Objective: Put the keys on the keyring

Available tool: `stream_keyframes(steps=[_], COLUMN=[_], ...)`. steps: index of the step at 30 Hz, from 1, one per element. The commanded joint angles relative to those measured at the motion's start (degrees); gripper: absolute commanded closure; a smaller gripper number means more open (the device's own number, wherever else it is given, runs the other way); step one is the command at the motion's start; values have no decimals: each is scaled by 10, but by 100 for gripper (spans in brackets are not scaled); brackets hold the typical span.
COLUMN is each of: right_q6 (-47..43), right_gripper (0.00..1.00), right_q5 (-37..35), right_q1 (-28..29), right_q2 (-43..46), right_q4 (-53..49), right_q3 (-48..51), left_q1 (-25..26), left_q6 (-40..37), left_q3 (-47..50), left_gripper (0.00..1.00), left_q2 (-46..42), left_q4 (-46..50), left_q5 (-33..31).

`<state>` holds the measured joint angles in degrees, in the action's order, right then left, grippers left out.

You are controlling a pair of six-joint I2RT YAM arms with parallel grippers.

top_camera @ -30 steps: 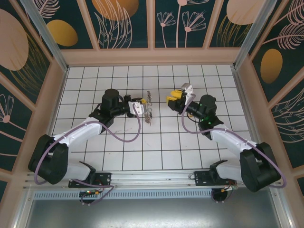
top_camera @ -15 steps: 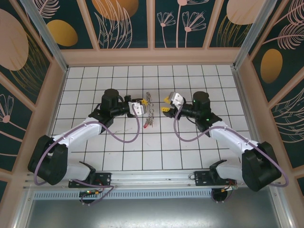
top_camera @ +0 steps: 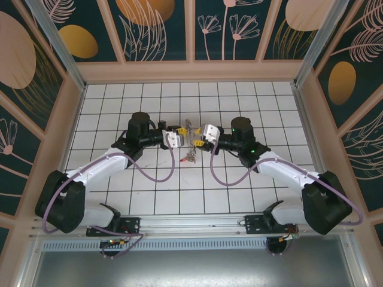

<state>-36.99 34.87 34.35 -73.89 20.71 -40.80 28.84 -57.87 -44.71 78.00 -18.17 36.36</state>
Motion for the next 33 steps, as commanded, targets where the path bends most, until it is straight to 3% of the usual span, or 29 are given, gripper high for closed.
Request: stream_keyframes(steps=[1, 5, 11, 18, 26, 33], right_q6=[-31, -61, -71, -84, -108, -60], right_gripper=[70, 74, 68, 70, 67, 64], right_q5=[-12, -14, -21, -20, -23, -16], right_q1=[6, 11, 12, 11, 5, -15], right_q2=[-2, -1, -8, -22, 11, 58], right_q4=[11, -28, -45, -64, -99, -64], right_q3=[-27, -43, -50, -53, -15, 44], left_q1=[2, 2, 2, 3, 2, 2], left_q6=[-24, -40, -54, -47, 9, 101], left_q3=[-4, -4, -12, -11, -58, -63], left_gripper=[100, 100, 100, 100, 100, 100], left_q2=[-12, -14, -14, -13, 22, 29], left_q4=[-9, -5, 11, 8, 71, 42], left_q5=[29, 29, 32, 37, 71, 47])
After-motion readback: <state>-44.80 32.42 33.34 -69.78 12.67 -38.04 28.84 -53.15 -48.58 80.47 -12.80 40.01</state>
